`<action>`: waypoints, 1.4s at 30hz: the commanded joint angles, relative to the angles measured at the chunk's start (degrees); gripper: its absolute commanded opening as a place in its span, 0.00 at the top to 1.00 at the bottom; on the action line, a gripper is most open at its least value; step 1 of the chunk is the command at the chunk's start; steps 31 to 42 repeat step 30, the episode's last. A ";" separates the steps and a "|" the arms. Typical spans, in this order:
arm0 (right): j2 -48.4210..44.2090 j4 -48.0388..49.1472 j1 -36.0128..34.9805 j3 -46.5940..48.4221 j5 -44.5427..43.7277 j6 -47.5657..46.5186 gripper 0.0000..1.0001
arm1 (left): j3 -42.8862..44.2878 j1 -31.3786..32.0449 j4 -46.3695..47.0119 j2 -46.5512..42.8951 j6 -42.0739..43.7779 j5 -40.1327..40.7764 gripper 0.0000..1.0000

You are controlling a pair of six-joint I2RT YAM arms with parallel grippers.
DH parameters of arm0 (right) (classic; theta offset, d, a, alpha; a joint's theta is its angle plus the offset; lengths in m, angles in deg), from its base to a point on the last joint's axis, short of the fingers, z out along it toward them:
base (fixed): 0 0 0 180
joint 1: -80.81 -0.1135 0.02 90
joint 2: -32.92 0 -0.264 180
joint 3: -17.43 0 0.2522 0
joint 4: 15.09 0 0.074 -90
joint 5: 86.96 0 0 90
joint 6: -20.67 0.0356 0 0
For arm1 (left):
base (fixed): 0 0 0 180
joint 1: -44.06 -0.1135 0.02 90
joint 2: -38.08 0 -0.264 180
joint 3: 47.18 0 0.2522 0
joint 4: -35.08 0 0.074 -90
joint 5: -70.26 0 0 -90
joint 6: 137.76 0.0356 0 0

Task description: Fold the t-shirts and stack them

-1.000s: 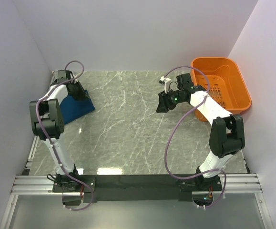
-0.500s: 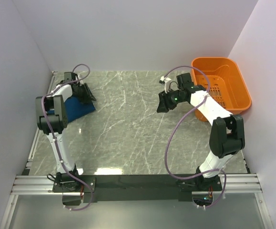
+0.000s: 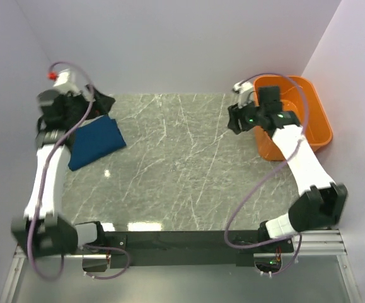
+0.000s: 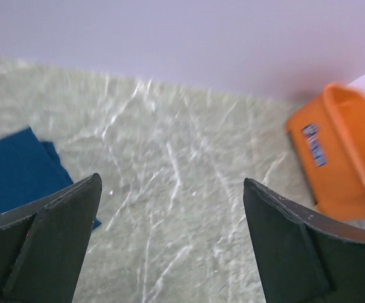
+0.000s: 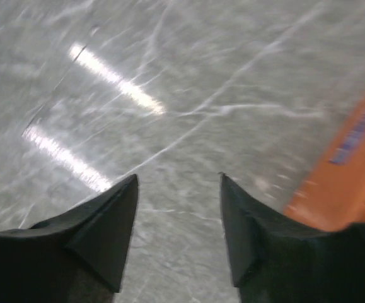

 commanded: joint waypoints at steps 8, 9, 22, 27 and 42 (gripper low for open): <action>-15.05 4.41 12.98 -4.72 -7.49 12.38 0.00 | -16.39 -5.06 -6.15 -18.65 3.94 -2.10 0.00; -16.10 5.54 13.79 -5.69 -7.56 13.26 0.00 | -17.70 -4.97 -7.03 -20.93 4.56 1.34 0.01; -25.86 12.40 14.68 -16.94 -26.45 21.80 0.00 | -19.47 -5.06 -9.77 -25.26 2.02 11.68 0.01; -26.83 12.67 14.68 -19.32 -26.63 19.87 0.00 | -20.09 -5.06 -9.24 -25.17 1.76 8.49 0.01; -26.74 13.37 14.68 -20.02 -26.81 19.60 0.00 | -20.00 -5.06 -9.24 -25.17 1.76 7.96 0.01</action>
